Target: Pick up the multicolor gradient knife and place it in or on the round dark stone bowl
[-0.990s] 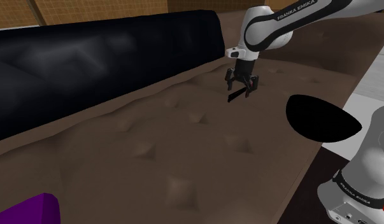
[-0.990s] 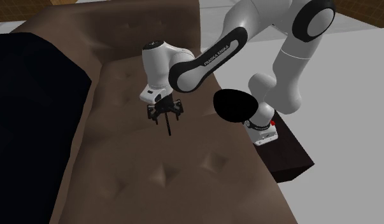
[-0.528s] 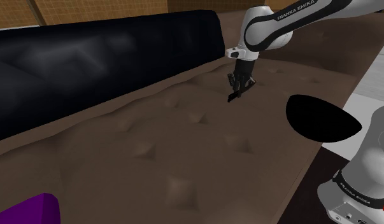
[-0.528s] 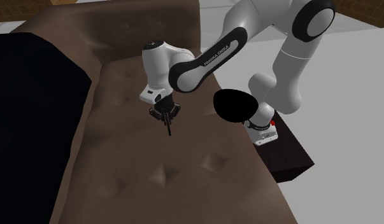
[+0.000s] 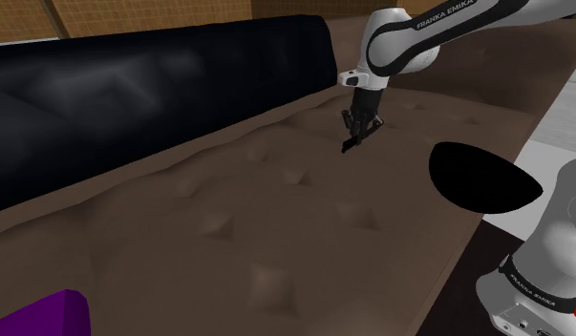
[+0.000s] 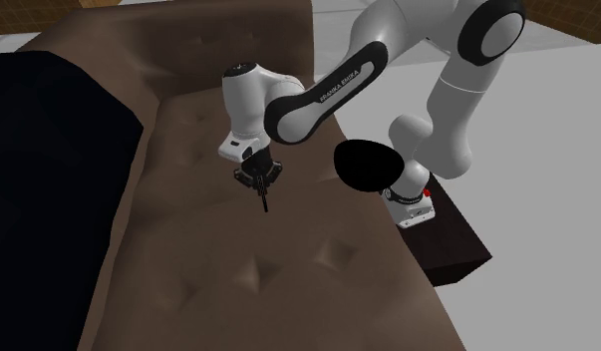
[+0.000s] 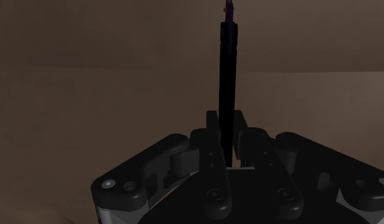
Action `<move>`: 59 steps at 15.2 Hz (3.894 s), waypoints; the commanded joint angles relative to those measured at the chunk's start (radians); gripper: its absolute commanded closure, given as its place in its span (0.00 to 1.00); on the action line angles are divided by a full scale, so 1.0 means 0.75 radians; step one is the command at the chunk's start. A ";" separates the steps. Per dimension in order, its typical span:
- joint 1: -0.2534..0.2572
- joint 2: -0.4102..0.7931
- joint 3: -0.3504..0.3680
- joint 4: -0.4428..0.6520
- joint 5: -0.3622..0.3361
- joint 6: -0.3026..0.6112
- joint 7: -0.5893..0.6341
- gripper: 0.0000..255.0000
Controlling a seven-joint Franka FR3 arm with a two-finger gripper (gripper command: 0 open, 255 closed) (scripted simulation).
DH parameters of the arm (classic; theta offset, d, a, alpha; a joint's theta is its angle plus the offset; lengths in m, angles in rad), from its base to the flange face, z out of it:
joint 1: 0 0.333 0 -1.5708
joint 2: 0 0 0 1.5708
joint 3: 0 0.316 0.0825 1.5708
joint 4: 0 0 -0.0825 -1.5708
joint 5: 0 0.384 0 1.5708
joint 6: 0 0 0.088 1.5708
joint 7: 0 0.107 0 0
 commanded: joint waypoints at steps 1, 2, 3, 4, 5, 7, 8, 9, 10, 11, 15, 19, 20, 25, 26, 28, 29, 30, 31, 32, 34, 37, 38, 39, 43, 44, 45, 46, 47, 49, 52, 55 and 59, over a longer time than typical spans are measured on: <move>-0.001 -0.010 0.001 0.018 -0.005 -0.027 0.005 1.00; -0.001 -0.018 0.002 0.029 -0.009 -0.045 0.009 1.00; -0.001 -0.025 0.003 0.040 -0.012 -0.062 0.013 1.00; -0.001 -0.031 0.004 0.052 -0.016 -0.080 0.017 1.00; -0.001 -0.038 0.005 0.064 -0.019 -0.098 0.021 1.00; -0.001 -0.049 0.007 0.088 -0.024 -0.133 0.028 1.00; -0.002 -0.055 0.008 0.101 -0.027 -0.151 0.031 1.00; -0.002 -0.060 0.009 0.114 -0.029 -0.169 0.034 1.00; -0.002 -0.065 0.010 0.128 -0.031 -0.187 0.037 1.00; -0.002 -0.069 0.011 0.141 -0.033 -0.204 0.040 1.00; -0.001 -0.084 0.014 0.199 -0.040 -0.275 0.051 1.00; 0.000 -0.094 0.017 0.261 -0.044 -0.346 0.060 1.00; 0.000 -0.096 0.018 0.277 -0.045 -0.364 0.062 1.00; 0.001 -0.100 0.021 0.362 -0.047 -0.453 0.071 1.00; 0.001 -0.100 0.021 0.380 -0.047 -0.470 0.073 1.00; 0.002 -0.099 0.022 0.417 -0.046 -0.506 0.076 1.00; 0.002 -0.098 0.022 0.436 -0.046 -0.524 0.077 1.00; 0.003 -0.097 0.022 0.455 -0.046 -0.542 0.078 1.00; 0.003 -0.095 0.022 0.475 -0.045 -0.560 0.080 1.00; 0.003 -0.093 0.022 0.495 -0.045 -0.578 0.081 1.00; 0.006 -0.148 0.036 0.446 -0.060 -0.581 0.103 1.00; 0.008 -0.313 0.081 0.291 -0.098 -0.579 0.166 1.00; 0.007 -0.366 0.097 0.243 -0.108 -0.582 0.186 1.00; 0.005 -0.419 0.113 0.196 -0.115 -0.587 0.206 1.00; -0.005 -0.627 0.180 0.027 -0.131 -0.622 0.281 1.00; -0.007 -0.679 0.197 -0.011 -0.131 -0.634 0.299 1.00; -0.010 -0.730 0.214 -0.047 -0.130 -0.648 0.316 1.00; -0.012 -0.781 0.231 -0.082 -0.127 -0.664 0.334 1.00; -0.014 -0.833 0.249 -0.116 -0.123 -0.681 0.351 1.00; -0.016 -0.934 0.284 -0.178 -0.111 -0.720 0.385 1.00; -0.017 -1.086 0.338 -0.260 -0.084 -0.788 0.436 1.00; -0.013 -1.235 0.395 -0.326 -0.045 -0.867 0.489 1.00; -0.008 -1.362 0.438 -0.411 -0.010 -0.908 0.527 1.00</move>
